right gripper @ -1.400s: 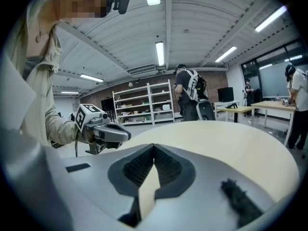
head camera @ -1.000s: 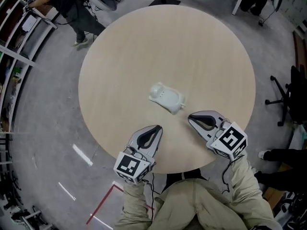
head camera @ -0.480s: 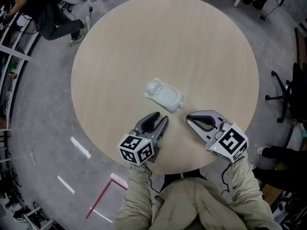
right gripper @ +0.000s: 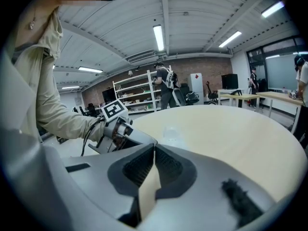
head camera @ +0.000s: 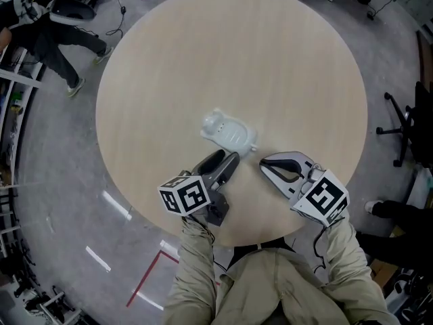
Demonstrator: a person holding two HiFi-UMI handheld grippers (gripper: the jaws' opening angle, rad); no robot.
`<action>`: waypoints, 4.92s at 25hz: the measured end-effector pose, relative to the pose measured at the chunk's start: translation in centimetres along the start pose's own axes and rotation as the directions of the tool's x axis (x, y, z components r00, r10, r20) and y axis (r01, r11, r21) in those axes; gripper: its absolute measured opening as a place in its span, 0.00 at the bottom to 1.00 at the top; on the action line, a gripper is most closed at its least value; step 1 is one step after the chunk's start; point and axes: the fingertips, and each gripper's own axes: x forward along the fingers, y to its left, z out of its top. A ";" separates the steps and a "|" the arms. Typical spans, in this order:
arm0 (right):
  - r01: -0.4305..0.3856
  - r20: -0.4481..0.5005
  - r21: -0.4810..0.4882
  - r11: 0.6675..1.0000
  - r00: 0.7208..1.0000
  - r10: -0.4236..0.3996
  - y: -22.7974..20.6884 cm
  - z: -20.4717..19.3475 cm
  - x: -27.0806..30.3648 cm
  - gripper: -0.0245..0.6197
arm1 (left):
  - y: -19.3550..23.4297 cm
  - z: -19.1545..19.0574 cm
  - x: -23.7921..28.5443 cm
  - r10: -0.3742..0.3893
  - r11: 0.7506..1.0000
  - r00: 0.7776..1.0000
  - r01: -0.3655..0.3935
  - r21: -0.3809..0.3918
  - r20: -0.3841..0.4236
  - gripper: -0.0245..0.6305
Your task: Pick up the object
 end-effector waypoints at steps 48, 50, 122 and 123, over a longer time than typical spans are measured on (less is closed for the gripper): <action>0.048 0.040 0.019 0.999 0.998 -0.049 -1.4 0.1 -1.5 0.04 | -2.9 2.6 2.4 0.001 1.000 0.999 -0.001 -0.003 0.036 0.13; 0.057 0.033 0.026 0.998 0.998 -0.058 -1.6 -0.1 -1.6 0.04 | -2.8 2.5 2.3 -0.001 1.000 1.000 0.001 -0.008 0.028 0.13; 0.092 0.204 -0.044 0.995 0.976 -0.081 2.3 6.6 -8.0 0.04 | -13.7 4.3 -8.9 0.000 0.867 0.989 -0.072 0.494 0.145 0.20; 0.091 0.216 -0.055 0.994 0.973 -0.077 2.7 7.2 -8.1 0.04 | -14.2 4.7 -9.7 0.007 0.845 0.984 -0.101 0.525 0.178 0.20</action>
